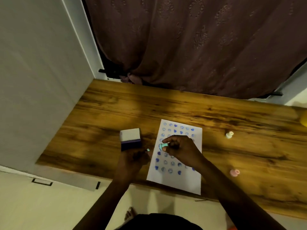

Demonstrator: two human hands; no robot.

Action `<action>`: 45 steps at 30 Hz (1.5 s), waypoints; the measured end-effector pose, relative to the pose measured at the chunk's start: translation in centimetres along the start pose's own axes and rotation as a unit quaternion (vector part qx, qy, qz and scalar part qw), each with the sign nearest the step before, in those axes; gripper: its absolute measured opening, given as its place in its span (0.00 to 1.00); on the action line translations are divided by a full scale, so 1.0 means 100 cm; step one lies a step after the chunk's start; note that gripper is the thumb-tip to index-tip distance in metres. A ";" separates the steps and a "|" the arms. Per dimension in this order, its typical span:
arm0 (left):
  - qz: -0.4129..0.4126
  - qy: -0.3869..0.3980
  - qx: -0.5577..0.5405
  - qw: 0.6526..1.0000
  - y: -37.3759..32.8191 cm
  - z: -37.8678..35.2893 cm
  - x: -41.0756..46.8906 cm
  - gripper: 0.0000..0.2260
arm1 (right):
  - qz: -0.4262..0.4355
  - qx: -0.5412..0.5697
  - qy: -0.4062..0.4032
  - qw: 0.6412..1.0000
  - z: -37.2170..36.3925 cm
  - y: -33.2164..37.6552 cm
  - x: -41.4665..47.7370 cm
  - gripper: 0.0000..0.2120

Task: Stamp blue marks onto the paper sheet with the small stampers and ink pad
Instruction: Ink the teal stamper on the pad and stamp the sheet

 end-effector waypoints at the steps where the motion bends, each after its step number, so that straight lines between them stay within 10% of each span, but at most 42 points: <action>1: 0.001 -0.010 0.012 1.000 0.003 0.013 -0.001 0.09 | 0.013 -0.035 0.000 0.999 -0.010 0.008 0.006 0.14; 14: 0.024 -0.087 -0.013 0.996 0.023 0.119 -0.030 0.04 | 0.161 -0.382 0.031 0.910 -0.154 0.080 0.072 0.14; 29: 0.023 -0.093 0.004 0.995 0.030 0.147 -0.023 0.04 | 0.148 -0.502 0.028 0.852 -0.190 0.080 0.075 0.12; 45: 0.011 -0.040 -0.038 0.998 0.013 0.125 -0.014 0.05 | 0.028 -0.229 0.063 0.971 -0.143 0.088 0.085 0.13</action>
Point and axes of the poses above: each hand's wrist, its own x-axis towards the middle knuckle, its own z-axis out of the back of the hand, y = z × x, the point moved 8 cm from there along x, towards the middle knuckle, and after that the axes turned 2 degrees about -z, right-handed, at the moved point
